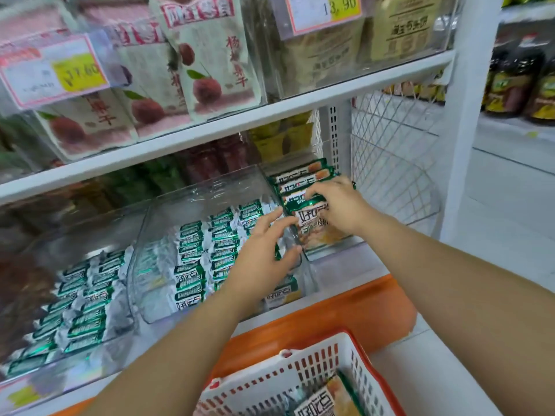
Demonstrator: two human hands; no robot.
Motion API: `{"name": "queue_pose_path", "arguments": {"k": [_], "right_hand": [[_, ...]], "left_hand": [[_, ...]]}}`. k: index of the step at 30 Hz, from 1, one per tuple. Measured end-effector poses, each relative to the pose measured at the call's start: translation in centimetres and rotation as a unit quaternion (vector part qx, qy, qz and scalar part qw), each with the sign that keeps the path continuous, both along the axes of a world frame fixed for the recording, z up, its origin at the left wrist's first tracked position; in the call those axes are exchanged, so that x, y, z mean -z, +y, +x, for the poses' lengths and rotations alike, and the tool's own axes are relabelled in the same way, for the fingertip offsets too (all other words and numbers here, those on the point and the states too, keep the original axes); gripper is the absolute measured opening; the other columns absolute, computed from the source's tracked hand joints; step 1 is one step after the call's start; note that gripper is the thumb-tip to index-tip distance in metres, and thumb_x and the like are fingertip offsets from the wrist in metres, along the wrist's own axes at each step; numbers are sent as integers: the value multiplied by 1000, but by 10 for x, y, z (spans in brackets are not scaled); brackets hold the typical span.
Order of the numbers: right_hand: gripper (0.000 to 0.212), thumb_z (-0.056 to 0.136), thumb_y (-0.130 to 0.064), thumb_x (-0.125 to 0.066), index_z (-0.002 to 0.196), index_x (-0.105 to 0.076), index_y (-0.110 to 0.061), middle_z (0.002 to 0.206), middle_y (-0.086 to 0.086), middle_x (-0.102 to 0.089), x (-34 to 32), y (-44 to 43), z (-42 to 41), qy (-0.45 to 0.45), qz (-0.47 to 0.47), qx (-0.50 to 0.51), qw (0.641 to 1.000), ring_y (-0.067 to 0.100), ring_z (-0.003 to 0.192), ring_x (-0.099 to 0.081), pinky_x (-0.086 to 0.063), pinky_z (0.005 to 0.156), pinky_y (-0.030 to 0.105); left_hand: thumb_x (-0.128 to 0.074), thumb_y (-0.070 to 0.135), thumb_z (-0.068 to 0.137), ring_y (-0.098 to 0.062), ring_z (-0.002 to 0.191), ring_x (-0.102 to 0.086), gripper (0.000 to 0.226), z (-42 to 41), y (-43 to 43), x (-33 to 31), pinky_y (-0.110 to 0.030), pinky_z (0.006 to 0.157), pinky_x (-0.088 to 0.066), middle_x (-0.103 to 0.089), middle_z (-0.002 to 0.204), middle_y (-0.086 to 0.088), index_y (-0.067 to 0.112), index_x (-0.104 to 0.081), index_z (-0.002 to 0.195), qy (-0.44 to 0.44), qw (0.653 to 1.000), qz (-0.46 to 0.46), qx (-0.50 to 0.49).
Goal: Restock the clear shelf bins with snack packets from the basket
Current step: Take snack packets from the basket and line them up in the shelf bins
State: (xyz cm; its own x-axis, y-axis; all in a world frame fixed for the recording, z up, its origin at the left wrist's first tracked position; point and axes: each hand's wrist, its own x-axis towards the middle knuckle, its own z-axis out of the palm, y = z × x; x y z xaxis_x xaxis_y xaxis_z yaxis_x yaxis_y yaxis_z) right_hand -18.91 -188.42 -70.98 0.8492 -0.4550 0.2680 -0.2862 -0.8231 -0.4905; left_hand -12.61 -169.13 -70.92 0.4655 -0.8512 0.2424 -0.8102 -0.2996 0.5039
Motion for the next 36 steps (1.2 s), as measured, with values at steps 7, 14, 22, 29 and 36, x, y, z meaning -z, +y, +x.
{"name": "queue_pose_path", "arguments": {"k": [7,14,22,29,36], "right_hand": [[64,83,-17,-66,139,-39,-34,149,8,-24,11,3,2,104,-74,60,990,30,137,-14,-26,109,52],[60,86,-16,-62,142,-40,-25,147,8,-36,-3,41,-31,-13,-90,54,994,29,138,-22,-21,113,48],[13,81,-5,-60,86,-68,-13,88,-1,-63,32,132,-69,-171,-123,-71,975,21,87,-57,-45,78,32],[19,89,-14,-50,98,-66,-18,103,-1,-63,100,188,-68,129,-79,-153,977,22,93,-58,-51,74,33],[11,91,-16,-55,95,-63,-22,96,-3,-62,188,227,-88,424,64,-152,890,22,97,-58,-46,82,29]], "left_hand": [[-55,35,94,-9,119,-49,48,1,1,3,-17,89,-37,-17,153,17,39,-38,139,2,1000,6,-2],[-48,33,98,-6,74,-56,51,-15,14,-9,-34,99,-42,-15,157,14,34,-30,146,-77,996,46,-20],[-44,19,90,-7,93,-59,27,-59,108,47,-25,81,-47,-65,108,9,23,-64,107,-153,978,-135,-41],[-53,7,88,-26,87,-64,28,-66,192,139,-37,77,-52,-65,112,-1,19,-67,108,53,974,-4,-221],[-43,18,97,-16,108,-58,33,-59,232,189,-30,92,-47,-54,130,4,25,-56,126,168,931,203,-252]]}}
